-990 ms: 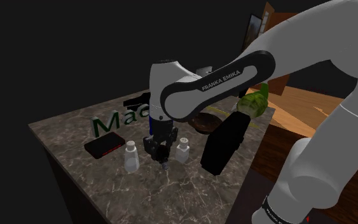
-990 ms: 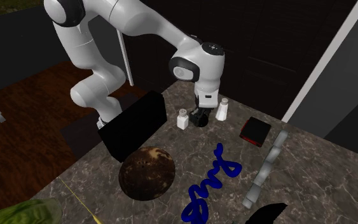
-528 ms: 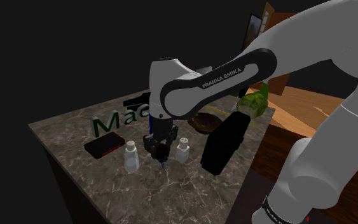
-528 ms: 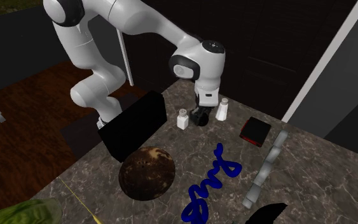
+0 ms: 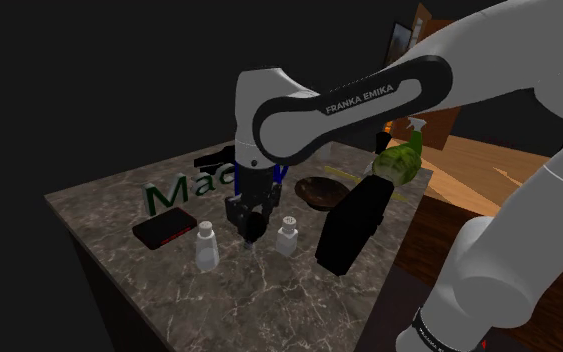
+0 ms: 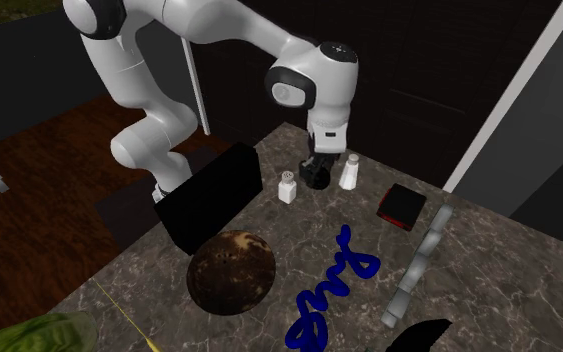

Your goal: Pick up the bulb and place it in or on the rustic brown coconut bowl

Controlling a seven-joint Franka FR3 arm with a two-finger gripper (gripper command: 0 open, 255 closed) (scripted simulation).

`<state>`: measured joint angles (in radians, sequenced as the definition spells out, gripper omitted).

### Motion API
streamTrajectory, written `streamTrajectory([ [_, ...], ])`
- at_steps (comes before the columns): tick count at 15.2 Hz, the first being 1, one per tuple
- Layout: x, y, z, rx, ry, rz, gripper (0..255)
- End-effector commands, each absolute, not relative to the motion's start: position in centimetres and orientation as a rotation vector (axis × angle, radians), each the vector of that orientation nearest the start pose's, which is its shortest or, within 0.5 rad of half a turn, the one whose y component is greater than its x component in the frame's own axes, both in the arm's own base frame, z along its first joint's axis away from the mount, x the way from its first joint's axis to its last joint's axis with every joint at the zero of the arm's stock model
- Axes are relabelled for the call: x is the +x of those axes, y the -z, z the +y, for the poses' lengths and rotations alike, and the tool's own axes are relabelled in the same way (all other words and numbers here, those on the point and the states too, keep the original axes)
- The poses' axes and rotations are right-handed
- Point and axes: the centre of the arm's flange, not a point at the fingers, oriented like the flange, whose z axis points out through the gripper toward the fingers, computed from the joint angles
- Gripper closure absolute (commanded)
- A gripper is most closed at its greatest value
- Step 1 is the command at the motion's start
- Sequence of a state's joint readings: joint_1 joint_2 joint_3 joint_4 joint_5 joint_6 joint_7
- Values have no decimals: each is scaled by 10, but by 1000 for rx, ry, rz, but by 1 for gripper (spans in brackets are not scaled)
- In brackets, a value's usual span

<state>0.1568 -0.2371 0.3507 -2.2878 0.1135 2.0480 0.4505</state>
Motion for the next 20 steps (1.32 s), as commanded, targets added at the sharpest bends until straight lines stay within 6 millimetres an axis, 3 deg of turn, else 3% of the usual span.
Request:
streamTrajectory([
  [1, 409, -452, 240, -3131, -35, 9, 255],
  [13, 409, -515, 240, -3131, -35, 9, 255],
  [20, 422, -518, 149, -3131, -35, 9, 255],
])
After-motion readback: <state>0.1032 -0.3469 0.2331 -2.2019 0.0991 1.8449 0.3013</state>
